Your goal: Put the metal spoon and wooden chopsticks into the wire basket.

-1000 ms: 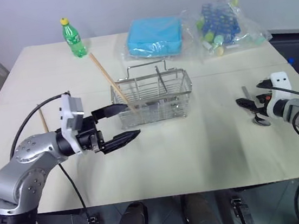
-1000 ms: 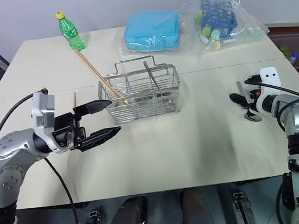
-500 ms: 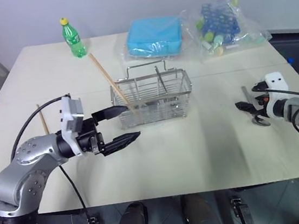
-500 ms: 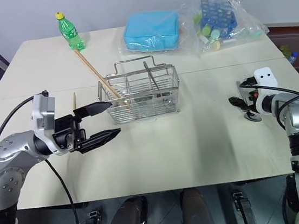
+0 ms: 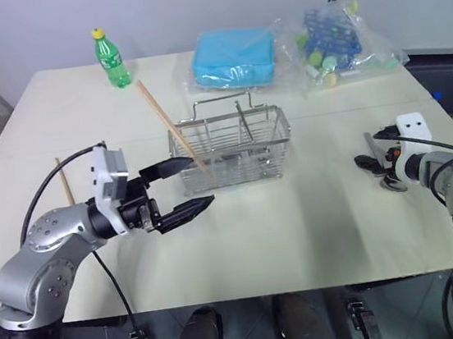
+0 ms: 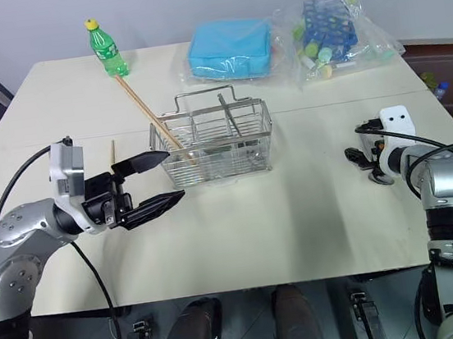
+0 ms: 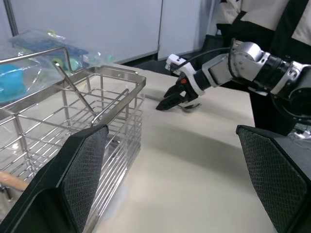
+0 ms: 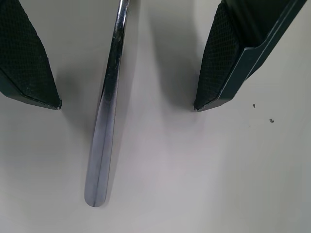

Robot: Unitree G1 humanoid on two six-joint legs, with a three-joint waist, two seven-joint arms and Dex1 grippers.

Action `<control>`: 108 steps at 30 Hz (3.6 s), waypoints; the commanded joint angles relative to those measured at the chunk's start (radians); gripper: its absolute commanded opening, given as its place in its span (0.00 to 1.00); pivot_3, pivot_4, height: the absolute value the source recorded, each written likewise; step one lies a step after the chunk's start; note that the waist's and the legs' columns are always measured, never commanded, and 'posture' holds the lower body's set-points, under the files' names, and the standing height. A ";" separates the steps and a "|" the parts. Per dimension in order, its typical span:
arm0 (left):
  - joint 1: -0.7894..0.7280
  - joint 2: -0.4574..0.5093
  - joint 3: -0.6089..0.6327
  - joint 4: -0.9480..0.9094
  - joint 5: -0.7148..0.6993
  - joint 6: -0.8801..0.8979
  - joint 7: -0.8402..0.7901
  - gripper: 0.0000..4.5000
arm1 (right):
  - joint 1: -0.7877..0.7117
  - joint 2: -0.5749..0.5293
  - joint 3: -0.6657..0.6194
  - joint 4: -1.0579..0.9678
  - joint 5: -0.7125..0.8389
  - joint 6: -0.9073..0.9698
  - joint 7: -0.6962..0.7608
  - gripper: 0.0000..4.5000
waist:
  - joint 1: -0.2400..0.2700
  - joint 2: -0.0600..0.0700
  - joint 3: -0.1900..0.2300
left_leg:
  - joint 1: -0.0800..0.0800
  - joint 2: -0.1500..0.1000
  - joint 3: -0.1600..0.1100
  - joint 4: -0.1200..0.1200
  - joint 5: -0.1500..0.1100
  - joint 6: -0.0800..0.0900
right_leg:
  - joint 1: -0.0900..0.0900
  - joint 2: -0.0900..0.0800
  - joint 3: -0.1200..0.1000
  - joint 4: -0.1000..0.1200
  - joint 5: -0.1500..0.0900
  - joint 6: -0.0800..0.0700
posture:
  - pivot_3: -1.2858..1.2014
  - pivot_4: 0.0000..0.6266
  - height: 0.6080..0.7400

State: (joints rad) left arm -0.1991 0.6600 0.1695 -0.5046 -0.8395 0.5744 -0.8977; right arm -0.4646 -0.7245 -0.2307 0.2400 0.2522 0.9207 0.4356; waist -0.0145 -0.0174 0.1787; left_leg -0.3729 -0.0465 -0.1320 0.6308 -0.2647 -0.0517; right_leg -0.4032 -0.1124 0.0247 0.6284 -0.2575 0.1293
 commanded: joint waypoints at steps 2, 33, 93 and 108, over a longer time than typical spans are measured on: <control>0.008 -0.002 0.003 -0.030 -0.006 -0.021 -0.007 0.99 | 0.019 0.013 0.021 0.032 -0.011 0.051 -0.005 1.00 | 0.000 0.000 0.000 | 0.000 0.000 0.000 0.000 0.000 0.000 | 0.000 0.000 0.000 0.000 0.000 0.000 | 0.52 0.24 1.00; 0.023 -0.003 0.003 -0.037 -0.007 -0.018 -0.011 1.00 | 0.052 0.022 0.011 -0.013 0.003 0.060 0.017 0.00 | 0.002 -0.001 -0.001 | 0.000 0.000 0.000 0.000 0.000 0.000 | 0.000 0.000 0.000 -0.001 0.000 0.000 | 0.52 0.24 1.00; 0.092 -0.047 -0.055 0.060 0.105 -0.116 -0.056 1.00 | -0.169 0.687 0.146 -0.562 0.224 -0.479 -0.269 0.00 | -0.006 0.010 0.007 | -0.002 0.002 -0.001 -0.004 0.000 0.000 | -0.007 0.002 0.000 0.001 0.002 0.001 | 0.52 0.24 1.00; 0.093 -0.070 -0.053 0.054 0.123 -0.129 -0.028 1.00 | -0.107 0.714 0.174 -0.510 0.215 -0.532 -0.226 0.00 | -0.007 0.010 0.007 | -0.002 0.002 -0.001 -0.004 0.000 0.000 | -0.007 0.002 0.000 0.000 0.002 0.001 | 0.52 0.24 1.00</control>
State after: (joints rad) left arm -0.1098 0.5895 0.1004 -0.4283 -0.7137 0.4647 -0.9295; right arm -0.5597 -0.0189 -0.0551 -0.2472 0.4576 0.4224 0.2004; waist -0.0213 -0.0073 0.1856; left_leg -0.3753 -0.0441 -0.1330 0.6264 -0.2645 -0.0521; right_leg -0.4103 -0.1098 0.0247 0.6289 -0.2556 0.1298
